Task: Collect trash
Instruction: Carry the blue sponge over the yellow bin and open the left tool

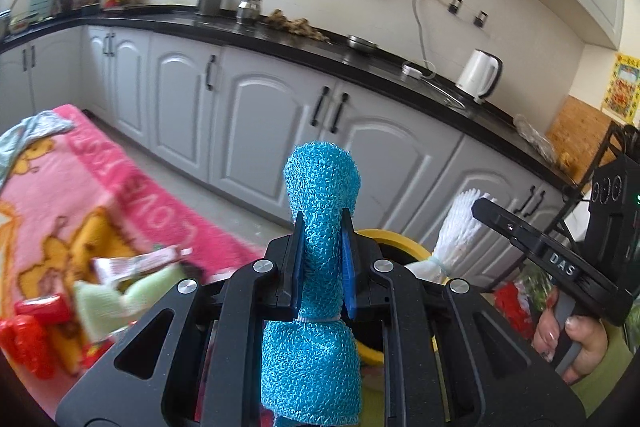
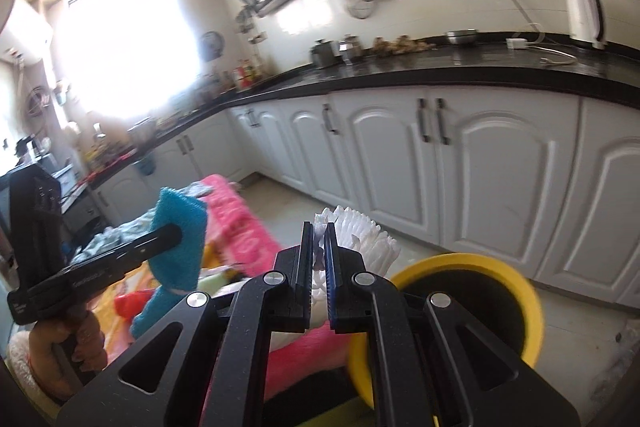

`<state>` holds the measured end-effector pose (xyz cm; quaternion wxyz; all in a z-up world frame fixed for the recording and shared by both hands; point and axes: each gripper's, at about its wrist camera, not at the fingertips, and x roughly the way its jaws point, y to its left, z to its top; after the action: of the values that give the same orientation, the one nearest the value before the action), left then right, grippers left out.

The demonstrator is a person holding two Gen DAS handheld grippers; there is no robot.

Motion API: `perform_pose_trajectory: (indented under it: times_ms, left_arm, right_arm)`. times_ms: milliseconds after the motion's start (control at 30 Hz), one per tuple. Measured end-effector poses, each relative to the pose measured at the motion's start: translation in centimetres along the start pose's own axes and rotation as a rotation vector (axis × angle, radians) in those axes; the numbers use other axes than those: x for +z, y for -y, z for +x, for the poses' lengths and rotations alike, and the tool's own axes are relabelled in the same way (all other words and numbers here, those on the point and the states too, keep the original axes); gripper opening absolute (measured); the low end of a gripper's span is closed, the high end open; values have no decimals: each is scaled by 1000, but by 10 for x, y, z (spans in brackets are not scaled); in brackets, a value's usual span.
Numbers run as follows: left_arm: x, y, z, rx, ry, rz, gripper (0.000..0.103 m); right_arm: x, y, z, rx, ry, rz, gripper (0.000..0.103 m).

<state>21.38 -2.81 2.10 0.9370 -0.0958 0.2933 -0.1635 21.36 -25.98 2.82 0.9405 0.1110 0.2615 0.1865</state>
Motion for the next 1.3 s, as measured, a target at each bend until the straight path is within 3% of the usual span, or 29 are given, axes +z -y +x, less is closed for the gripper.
perform_pose_trajectory:
  times_ms: [300, 567, 633, 700, 733, 767, 833, 1300]
  left_arm:
    - [-6, 43, 79, -79, -39, 24, 10]
    - [-26, 70, 140, -132, -110, 24, 13]
    - [-30, 71, 149, -137, -127, 18, 18]
    - [-34, 70, 155, -134, -140, 7, 37]
    - [-36, 69, 156, -136, -143, 4, 41]
    - [-36, 70, 157, -133, -144, 5, 42]
    - [-37, 69, 156, -118, -146, 13, 44]
    - [-29, 49, 123, -6, -120, 20, 82]
  right_arm:
    - [-20, 67, 15, -198, -45, -32, 6]
    - [-39, 109, 24, -225, -98, 53, 6]
    - [-40, 114, 26, -221, -110, 76, 7]
    - [-39, 119, 27, -216, -119, 100, 22]
    - [-39, 121, 26, -219, -116, 108, 35]
    - [-39, 121, 25, -219, -113, 115, 40]
    - [-40, 121, 24, -216, -115, 121, 40]
    - [-39, 113, 26, -208, -121, 119, 56]
